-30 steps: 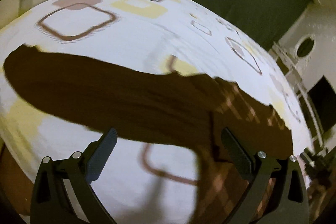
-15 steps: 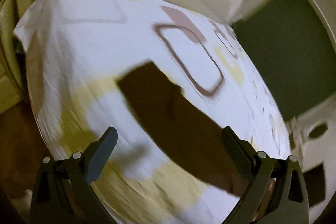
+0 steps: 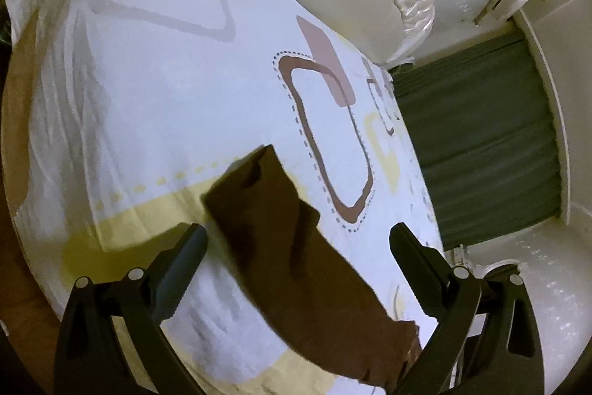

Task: Fold small clothes
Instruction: 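Grasp the other sleeve cuff with the left gripper and lift it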

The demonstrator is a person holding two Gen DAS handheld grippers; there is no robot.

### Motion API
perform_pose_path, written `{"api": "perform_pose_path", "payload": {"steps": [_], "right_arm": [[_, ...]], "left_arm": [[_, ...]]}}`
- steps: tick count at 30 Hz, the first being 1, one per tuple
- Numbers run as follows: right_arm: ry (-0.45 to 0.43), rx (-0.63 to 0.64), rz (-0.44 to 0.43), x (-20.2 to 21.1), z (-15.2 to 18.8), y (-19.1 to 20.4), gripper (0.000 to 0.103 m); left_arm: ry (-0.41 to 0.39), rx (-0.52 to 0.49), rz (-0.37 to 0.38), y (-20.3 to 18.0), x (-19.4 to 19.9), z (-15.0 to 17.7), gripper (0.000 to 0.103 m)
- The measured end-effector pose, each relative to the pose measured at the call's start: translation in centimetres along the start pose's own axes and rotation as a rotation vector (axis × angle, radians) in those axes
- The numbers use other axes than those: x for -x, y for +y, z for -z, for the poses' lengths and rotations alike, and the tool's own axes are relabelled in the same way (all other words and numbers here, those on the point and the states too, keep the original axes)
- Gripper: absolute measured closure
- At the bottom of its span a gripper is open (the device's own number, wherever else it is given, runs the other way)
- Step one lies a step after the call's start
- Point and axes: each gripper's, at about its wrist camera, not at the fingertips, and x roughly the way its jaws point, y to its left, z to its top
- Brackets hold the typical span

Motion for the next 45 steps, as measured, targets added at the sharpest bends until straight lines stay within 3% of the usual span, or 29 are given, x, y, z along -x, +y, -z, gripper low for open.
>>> {"api": "perform_pose_path", "payload": {"steps": [6, 10, 14, 15, 16, 23, 32, 38, 45], "right_arm": [[-0.005, -0.008, 0.0, -0.2, 0.1, 0.1, 0.053], [-0.007, -0.011, -0.002, -0.2, 0.1, 0.1, 0.052], [-0.007, -0.015, -0.005, -0.2, 0.1, 0.0, 0.051], [-0.008, -0.017, -0.007, -0.3, 0.0, 0.0, 0.051], [-0.009, -0.019, -0.008, -0.3, 0.0, 0.0, 0.051], [-0.021, -0.036, -0.032, 0.1, 0.1, -0.2, 0.051], [-0.05, -0.066, -0.08, 2.0, 0.0, -1.2, 0.051], [-0.067, -0.084, -0.107, 3.2, 0.2, -2.3, 0.05], [-0.087, -0.134, -0.159, 4.2, 0.2, -4.3, 0.05]], "left_arm": [[0.009, -0.017, -0.001, -0.5, -0.6, -0.2, 0.007], [0.072, 0.006, 0.043, -0.1, -1.9, 0.3, 0.057], [0.101, -0.07, -0.016, -0.8, -2.5, 1.3, 0.079], [0.102, -0.083, -0.027, -1.1, -2.5, 1.4, 0.094], [0.103, -0.099, -0.04, -1.5, -2.4, 1.5, 0.099], [0.07, -0.153, -0.026, -6.2, 0.4, 1.3, 0.1], [0.087, -0.326, 0.08, -18.9, 2.2, 5.7, 0.1], [0.151, -0.498, 0.154, -29.2, 1.4, 13.3, 0.1], [0.243, -0.715, 0.175, -36.8, -1.8, 24.3, 0.1]]}}
